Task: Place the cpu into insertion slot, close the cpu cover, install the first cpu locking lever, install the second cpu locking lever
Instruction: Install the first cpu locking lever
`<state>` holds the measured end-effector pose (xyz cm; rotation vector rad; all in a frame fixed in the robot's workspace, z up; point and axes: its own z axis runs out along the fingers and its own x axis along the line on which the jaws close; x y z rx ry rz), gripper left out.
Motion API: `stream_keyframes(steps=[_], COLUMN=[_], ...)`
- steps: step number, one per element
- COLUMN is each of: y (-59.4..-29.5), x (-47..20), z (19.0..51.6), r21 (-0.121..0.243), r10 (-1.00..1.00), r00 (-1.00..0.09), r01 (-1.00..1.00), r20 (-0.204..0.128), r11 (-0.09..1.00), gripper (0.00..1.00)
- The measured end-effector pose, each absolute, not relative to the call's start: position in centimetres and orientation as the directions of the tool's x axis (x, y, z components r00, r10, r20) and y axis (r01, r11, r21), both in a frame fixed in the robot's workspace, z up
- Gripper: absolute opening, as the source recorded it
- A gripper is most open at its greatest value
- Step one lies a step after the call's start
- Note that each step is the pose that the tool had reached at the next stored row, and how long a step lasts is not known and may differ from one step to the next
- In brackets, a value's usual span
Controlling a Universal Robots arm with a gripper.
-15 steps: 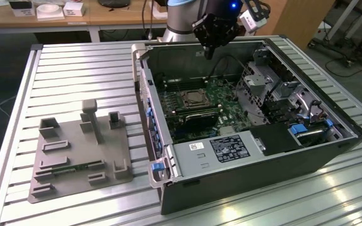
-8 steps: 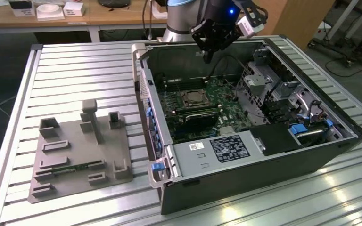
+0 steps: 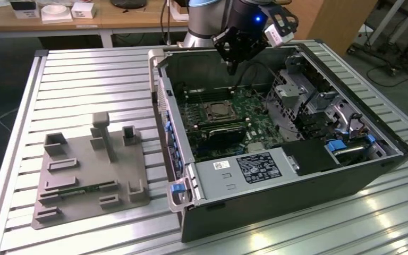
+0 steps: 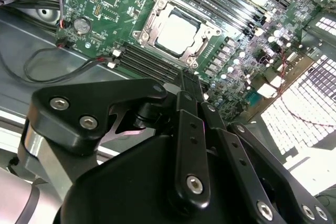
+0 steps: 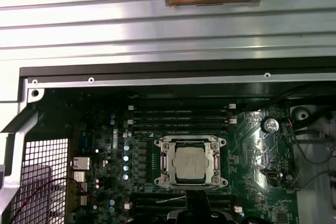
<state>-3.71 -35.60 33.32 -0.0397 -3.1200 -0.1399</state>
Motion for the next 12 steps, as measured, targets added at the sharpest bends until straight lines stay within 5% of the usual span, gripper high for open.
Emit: stream_keyframes(steps=[12], y=[-35.60], x=[-3.71], z=[33.25], r21=[0.089], r10=[0.025], r00=[-1.000], r01=[0.026], r20=[0.019], r11=[0.996], gripper=[0.11])
